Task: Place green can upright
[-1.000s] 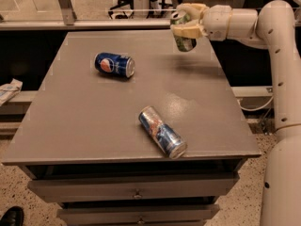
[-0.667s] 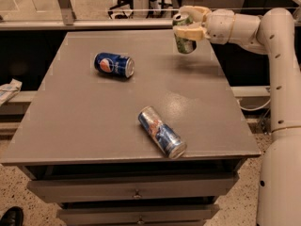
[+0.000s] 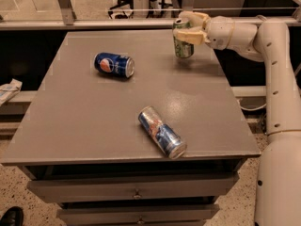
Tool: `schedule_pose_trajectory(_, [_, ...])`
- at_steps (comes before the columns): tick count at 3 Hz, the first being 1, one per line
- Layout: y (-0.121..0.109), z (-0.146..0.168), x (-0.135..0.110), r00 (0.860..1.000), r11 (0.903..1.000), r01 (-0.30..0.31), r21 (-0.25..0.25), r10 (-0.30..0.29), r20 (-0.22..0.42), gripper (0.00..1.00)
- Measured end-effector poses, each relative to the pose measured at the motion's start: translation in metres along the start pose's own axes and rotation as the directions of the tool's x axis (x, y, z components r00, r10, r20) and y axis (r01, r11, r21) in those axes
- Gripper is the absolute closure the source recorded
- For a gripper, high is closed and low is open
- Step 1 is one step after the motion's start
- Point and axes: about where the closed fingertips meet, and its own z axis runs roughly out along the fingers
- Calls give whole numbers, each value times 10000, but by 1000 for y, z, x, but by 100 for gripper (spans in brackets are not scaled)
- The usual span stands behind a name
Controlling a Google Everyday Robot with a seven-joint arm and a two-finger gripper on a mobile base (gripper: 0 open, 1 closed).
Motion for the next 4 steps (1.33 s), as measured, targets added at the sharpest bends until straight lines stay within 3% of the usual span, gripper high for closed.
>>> schedule_pose_trajectory(2, [5,-17,6,9951,9993,-364,-90,371,913,100])
schedule_pose_trajectory(3, [9,-24,9,9934,9995,-285,-148,300,1109,84])
schedule_pose_trajectory(4, [12,-31,12,9920,9996,-241,-177,261,1235,61])
